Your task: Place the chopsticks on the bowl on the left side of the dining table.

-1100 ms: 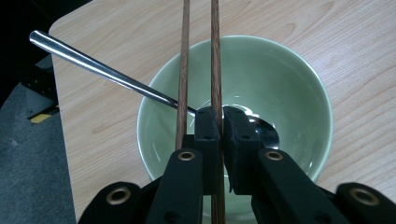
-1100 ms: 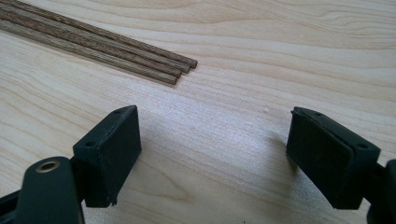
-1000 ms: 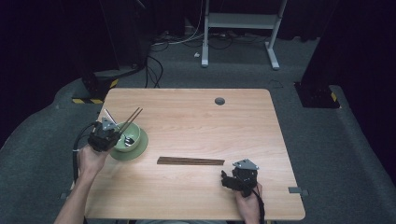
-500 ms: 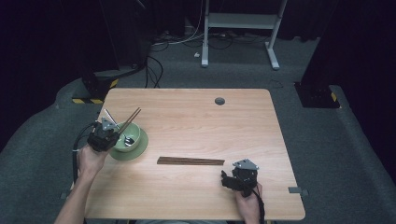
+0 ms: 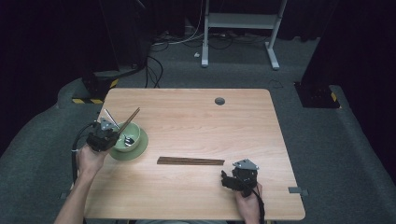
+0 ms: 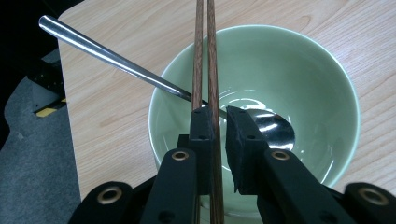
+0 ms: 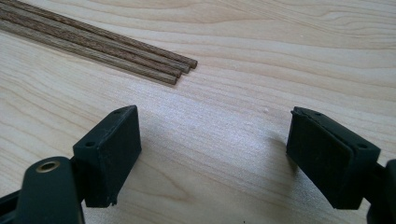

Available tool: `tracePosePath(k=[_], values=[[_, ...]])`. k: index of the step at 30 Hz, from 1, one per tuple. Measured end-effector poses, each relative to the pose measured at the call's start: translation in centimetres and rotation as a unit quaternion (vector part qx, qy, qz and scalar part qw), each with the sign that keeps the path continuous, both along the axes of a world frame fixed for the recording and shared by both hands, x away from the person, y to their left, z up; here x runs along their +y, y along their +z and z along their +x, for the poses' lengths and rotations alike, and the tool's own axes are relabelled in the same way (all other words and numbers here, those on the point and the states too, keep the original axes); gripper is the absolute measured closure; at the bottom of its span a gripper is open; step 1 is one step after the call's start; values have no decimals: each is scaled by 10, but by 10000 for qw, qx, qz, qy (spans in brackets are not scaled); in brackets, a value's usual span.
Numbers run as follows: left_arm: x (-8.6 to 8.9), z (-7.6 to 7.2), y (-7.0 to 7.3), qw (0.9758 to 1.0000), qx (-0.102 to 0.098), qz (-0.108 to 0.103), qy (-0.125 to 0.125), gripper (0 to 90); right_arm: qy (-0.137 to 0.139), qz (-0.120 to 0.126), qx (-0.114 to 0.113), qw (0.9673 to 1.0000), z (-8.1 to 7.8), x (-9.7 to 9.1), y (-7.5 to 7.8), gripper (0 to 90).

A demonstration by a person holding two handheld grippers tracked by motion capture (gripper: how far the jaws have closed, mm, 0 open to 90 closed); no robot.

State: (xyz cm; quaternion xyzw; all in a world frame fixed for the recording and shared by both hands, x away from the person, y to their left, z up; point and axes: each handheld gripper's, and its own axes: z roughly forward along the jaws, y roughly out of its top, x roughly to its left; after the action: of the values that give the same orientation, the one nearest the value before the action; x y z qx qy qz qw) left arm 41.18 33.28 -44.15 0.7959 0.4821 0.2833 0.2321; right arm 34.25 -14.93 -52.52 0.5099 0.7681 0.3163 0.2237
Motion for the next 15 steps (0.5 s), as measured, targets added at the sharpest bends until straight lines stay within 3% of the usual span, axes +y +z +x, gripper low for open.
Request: tracePosePath(k=[3, 8, 12, 15], values=[[-1, -1, 3, 9999, -63, -92, -56, 782, 1, 0, 0, 10000, 0, 0, 0, 171], [-4, 0, 11, 9986, -198, -471, -123, 731, 0, -1, 0, 10000, 0, 0, 0, 171], [-11, 8, 13, 9987, -123, -466, -152, 658, 0, 1, 1, 10000, 0, 0, 0, 170], [-14, 16, 12, 9982, -116, -584, -104, 599, 1, 1, 1, 10000, 0, 0, 0, 170]])
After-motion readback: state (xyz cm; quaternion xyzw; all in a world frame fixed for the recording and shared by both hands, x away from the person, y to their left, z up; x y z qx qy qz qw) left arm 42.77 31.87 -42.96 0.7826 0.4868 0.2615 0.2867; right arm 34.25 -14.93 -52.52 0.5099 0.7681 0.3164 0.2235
